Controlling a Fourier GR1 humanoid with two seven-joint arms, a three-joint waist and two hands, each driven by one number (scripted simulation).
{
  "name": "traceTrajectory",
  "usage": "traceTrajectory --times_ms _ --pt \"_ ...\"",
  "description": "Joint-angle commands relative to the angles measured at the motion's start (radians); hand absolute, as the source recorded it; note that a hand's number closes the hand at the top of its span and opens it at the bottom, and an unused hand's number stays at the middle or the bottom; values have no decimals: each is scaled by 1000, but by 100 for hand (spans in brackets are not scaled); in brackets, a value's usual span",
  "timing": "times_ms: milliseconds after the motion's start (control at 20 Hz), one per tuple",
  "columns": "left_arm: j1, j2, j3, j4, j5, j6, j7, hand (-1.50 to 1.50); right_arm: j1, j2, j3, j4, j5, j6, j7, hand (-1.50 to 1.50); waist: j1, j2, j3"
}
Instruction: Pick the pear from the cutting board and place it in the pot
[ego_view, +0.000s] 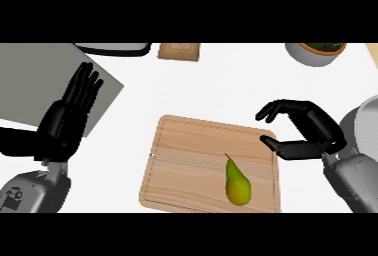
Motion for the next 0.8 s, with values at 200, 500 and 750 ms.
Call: traceTrajectory --times_ms 200,500,750 --pt "-41 -8 64 64 -6 32 -40 0 -74 -57 22 281 124 354 -482 -150 -17 -5 2" --pt "-64 -33 72 114 -12 41 -53 0 -228 -133 98 422 340 381 -604 -150 -35 -19 -2" --pt "-68 -10 104 134 6 8 -62 0 -280 -188 226 399 480 380 -654 -150 -50 -25 -4"
